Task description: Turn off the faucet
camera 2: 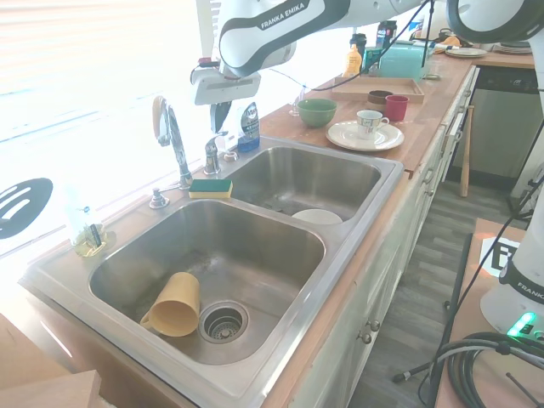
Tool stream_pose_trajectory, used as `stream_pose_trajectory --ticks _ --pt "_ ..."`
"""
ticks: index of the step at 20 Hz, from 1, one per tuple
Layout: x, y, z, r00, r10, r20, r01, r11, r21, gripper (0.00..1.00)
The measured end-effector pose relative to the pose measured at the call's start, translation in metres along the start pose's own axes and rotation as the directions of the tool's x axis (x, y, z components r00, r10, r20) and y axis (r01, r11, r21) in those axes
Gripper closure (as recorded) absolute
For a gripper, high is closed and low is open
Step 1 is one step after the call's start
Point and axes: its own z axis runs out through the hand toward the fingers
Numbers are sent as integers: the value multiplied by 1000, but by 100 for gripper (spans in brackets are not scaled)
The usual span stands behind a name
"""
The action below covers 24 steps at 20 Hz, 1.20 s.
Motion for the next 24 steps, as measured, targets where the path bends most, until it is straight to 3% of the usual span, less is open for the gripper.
stream_pose_trajectory --ticks 10,16,18,20,24 --pt "-9 11 -5 1000 -13 28 14 999 -34 100" --pt "-19 29 -43 999 -7 38 9 999 -48 100" --pt "-28 43 -62 998 -4 63 9 996 -87 100" --pt "-42 62 -71 993 -3 119 22 986 -163 100" --pt "-72 103 -64 984 -1 178 46 968 -247 100"
